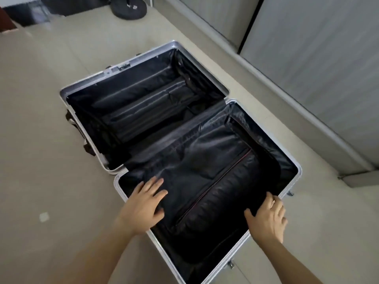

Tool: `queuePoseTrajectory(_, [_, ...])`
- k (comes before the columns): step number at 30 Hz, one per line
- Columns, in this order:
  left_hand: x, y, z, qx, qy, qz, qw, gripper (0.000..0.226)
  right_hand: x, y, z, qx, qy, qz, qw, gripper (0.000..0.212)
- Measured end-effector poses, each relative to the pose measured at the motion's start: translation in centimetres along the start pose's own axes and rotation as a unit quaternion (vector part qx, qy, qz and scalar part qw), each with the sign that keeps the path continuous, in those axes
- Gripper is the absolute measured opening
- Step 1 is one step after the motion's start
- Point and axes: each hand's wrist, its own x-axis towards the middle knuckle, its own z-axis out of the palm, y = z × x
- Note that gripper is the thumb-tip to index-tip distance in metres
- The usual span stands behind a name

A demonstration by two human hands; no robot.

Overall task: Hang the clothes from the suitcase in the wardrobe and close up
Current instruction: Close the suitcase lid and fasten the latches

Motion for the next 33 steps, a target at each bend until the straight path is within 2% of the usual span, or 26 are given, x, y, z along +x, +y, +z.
queuePoseTrajectory(3, [1.8, -2.0, 3.3, 0.046, -0.008, 0.079, 0.996, 0.051, 1.6, 1.6, 4.8, 0.019, 0.027, 0.024, 0.999, 0.093])
queuePoseTrajectory(8, [1.2, -3.1, 6.2, 0.051, -0.017, 0.198, 0.979, 0.048, 3.3, 2.2, 8.8, 0.226, 0.054, 0.074, 0.970, 0.086])
queuePoseTrajectory(12, [0.8, -1.9, 6.7, 0.058, -0.126, 0.198, 0.970, 0.061, 2.7, 2.3, 9.3, 0.263, 0.031, 0.128, 0.956, 0.088])
queuePoseTrajectory(15, [0.7, -1.8, 6.2, 0.060, -0.141, 0.192, 0.969, 0.067, 2.6, 2.4, 7.9, 0.293, 0.024, 0.148, 0.944, 0.089])
queuePoseTrajectory(18, [0.3, -1.3, 5.9, 0.039, -0.122, 0.222, 0.967, 0.071, 3.2, 2.4, 5.6, 0.301, 0.050, 0.144, 0.941, 0.085])
queuePoseTrajectory(21, [-0.2, 0.9, 5.2, 0.021, -0.087, 0.272, 0.958, 0.088, 4.5, 2.6, 2.5, 0.281, 0.099, 0.124, 0.946, 0.076])
queuePoseTrajectory(22, [-0.2, 1.8, 5.1, 0.019, -0.054, 0.291, 0.955, 0.089, 4.9, 2.7, 1.2, 0.275, 0.119, 0.116, 0.947, 0.071])
queuePoseTrajectory(25, [0.8, 3.6, 4.5, -0.015, 0.133, 0.317, 0.939, 0.069, 5.9, 2.2, -3.5, 0.275, 0.168, 0.093, 0.942, 0.052])
queuePoseTrajectory(29, [2.2, 4.2, 2.4, -0.076, 0.236, 0.307, 0.919, 0.056, 6.0, 0.7, -10.4, 0.267, 0.227, 0.062, 0.935, 0.047])
queuePoseTrajectory(31, [3.1, 4.3, 1.0, -0.127, 0.255, 0.297, 0.911, 0.049, 6.1, -0.3, -13.3, 0.308, 0.238, 0.047, 0.920, 0.041])
queuePoseTrajectory(33, [3.7, 4.2, -0.1, -0.179, 0.267, 0.283, 0.904, 0.044, 5.9, -1.7, -15.3, 0.436, 0.225, 0.023, 0.871, 0.027])
